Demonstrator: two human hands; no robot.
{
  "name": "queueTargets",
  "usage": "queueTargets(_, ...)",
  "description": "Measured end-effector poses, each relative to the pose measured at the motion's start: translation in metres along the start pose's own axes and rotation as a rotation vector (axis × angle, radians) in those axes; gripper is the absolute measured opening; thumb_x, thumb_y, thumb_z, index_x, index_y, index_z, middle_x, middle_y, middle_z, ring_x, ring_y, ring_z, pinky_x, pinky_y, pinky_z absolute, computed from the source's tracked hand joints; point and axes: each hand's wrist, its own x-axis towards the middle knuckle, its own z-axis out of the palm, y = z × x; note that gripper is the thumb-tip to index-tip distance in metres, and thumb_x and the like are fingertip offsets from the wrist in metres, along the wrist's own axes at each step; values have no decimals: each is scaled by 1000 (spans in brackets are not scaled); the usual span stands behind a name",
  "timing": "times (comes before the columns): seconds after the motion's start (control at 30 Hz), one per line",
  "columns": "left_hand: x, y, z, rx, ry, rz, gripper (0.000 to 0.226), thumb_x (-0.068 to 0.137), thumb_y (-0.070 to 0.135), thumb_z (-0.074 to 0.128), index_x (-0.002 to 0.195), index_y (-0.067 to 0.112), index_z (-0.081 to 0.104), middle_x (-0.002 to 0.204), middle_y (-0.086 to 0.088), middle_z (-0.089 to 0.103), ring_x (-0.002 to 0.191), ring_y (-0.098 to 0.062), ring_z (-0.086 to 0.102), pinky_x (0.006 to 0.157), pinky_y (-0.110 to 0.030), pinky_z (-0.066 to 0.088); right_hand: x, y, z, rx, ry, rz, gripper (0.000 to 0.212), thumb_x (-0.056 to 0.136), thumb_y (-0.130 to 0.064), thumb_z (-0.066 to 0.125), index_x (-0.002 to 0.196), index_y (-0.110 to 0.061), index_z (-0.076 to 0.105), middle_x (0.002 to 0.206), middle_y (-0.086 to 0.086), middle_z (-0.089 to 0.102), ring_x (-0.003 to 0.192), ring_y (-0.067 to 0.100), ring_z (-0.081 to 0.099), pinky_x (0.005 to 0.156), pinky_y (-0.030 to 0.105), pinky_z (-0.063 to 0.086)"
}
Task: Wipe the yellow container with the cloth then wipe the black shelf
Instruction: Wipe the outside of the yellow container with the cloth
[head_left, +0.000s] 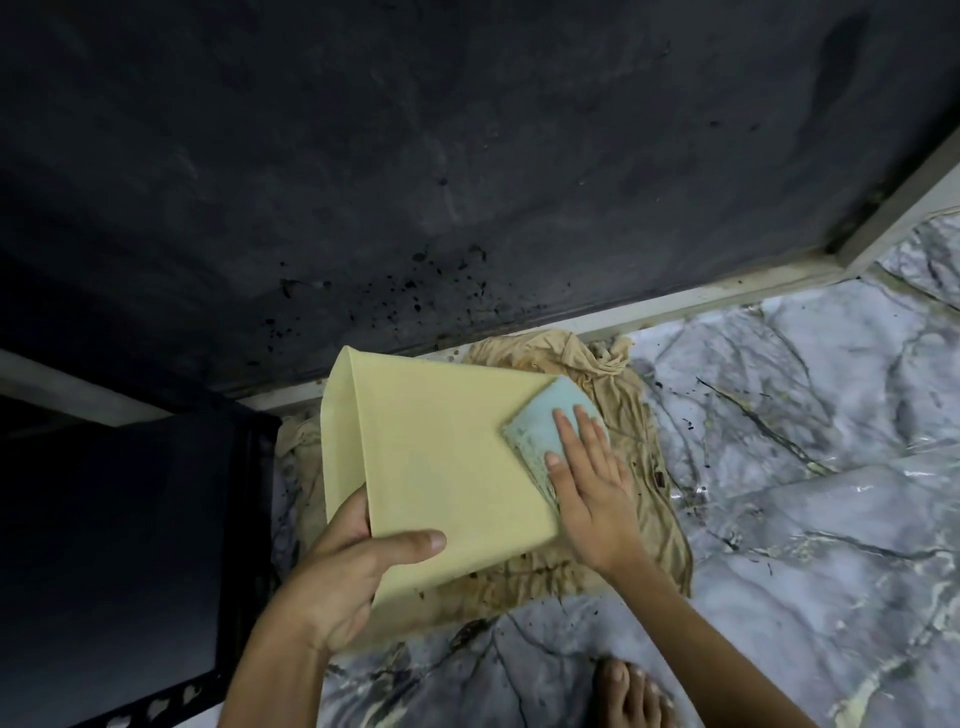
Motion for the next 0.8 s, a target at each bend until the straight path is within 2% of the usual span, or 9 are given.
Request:
queueTargets(0.07,-1,2,3,-1,0,-2,52,75,-21,75,111,15,69,84,7,86,95,-18,74,82,-31,54,-1,-18,2,-9,-41,51,60,91,-65,1,149,-52,-7,162,-24,-14,148,0,-23,123,46,-8)
queueTargets(0.13,-1,0,4,6,-8,-17,62,62,-18,81,115,12,70,93,0,87,89,-17,79,81,-33,55,-10,-51,6,-51,-133,-69,56,92,-62,-2,148,-54,-12,160,-26,-21,144,0,-31,121,45,-15)
queueTargets(0.23,-3,-3,4,4,-49,-31,63,68,-22,78,121,13,70,109,-12,84,99,-23,80,89,-41,57,-4,-105,8,-77,-233,-307,53,98,-56,3,149,-57,-7,162,-27,-17,145,-1,-28,119,39,-20)
queueTargets(0.33,-3,-4,2,35,-25,-33,57,78,-20,75,125,11,69,109,-11,84,102,-25,79,89,-40,57,27,-134,11,-61,-283,-405,48,101,-58,12,146,-63,0,164,-26,-8,149,1,-19,117,36,-19)
queueTargets(0.47,-10,-4,5,19,10,-41,63,64,-16,83,116,15,70,95,2,86,82,-7,81,78,-30,54,50,-84,6,-70,-174,-215,53,99,-64,17,150,-57,6,166,-21,1,152,4,-9,122,43,-8)
queueTargets(0.53,-12,0,9,-2,2,-37,57,71,-19,79,115,16,69,92,3,87,79,-5,81,76,-29,53,57,-47,-1,-58,-139,-61,53,99,-64,20,151,-56,12,166,-20,6,153,5,-4,123,43,-4)
queueTargets(0.6,-10,12,14,-4,-3,-48,47,81,-17,71,114,16,70,91,1,87,80,-12,82,75,-32,55,64,-20,-8,-22,-100,2,52,97,-65,24,148,-57,19,164,-22,13,152,4,5,124,42,2)
queueTargets(0.7,4,49,17,59,-44,-70,43,73,12,79,115,17,71,88,1,86,87,-19,78,76,-38,61,68,2,-14,158,-40,44,55,91,-71,30,145,-58,32,161,-23,24,150,2,17,124,38,12)
queueTargets(0.8,40,96,12,38,-14,-66,62,81,54,74,127,13,72,99,-11,83,91,-29,76,85,-43,61,62,17,-13,190,-39,-73,57,91,-69,33,145,-51,39,160,-22,28,150,-1,15,125,37,13)
